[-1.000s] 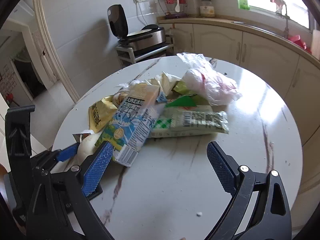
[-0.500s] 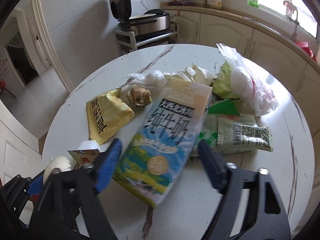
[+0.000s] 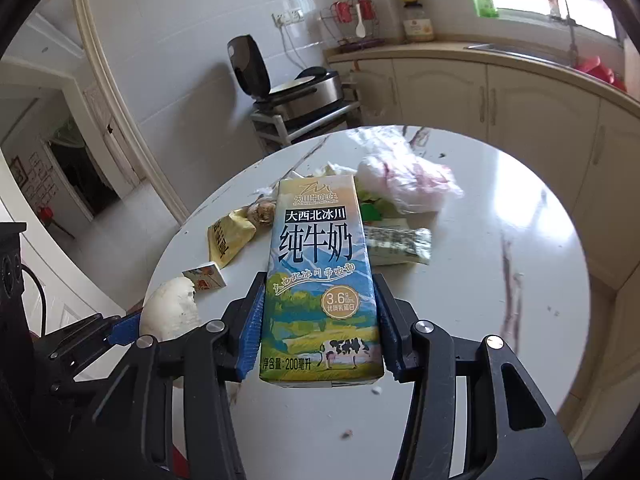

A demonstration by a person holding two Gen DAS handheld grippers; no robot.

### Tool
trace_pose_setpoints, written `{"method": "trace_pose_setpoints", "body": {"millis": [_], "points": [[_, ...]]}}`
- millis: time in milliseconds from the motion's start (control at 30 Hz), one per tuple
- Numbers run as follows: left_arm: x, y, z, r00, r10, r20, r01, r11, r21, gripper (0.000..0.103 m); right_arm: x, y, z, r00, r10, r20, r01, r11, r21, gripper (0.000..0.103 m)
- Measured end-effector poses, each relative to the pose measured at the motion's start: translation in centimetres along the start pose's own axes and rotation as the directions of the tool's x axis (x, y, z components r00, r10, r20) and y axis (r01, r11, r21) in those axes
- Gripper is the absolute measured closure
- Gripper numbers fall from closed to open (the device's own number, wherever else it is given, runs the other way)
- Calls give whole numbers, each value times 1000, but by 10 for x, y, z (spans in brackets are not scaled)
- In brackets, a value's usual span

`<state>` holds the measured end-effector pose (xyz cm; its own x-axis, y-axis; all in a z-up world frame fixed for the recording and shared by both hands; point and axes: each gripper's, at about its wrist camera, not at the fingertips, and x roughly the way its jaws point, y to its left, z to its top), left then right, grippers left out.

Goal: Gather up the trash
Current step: 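Grasp the white bun with the left tool while the right tool grasps the milk carton, then carry bun and milk carton to the blue bin and release both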

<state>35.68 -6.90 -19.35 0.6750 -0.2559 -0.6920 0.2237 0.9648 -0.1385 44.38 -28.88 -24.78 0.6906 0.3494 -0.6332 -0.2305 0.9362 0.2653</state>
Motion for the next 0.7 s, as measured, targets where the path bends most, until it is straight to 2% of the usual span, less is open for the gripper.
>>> {"method": "trace_pose_setpoints", "body": {"millis": [200, 367, 533, 700], "points": [[-9, -82, 2, 994, -106, -11, 106, 988, 112, 55, -81, -66, -18, 993, -64, 103, 57, 995, 79, 56], [1, -163, 1, 975, -207, -76, 218, 952, 213, 55, -136, -129, -44, 978, -150, 148, 125, 978, 166, 56], [39, -235, 2, 959, -234, -162, 276, 906, 321, 55, -169, -195, -76, 960, -245, 139, 200, 940, 276, 56], [100, -282, -5, 939, -219, -264, 310, 871, 381, 55, -163, -255, -102, 950, -302, 82, 250, 891, 379, 56]]}}
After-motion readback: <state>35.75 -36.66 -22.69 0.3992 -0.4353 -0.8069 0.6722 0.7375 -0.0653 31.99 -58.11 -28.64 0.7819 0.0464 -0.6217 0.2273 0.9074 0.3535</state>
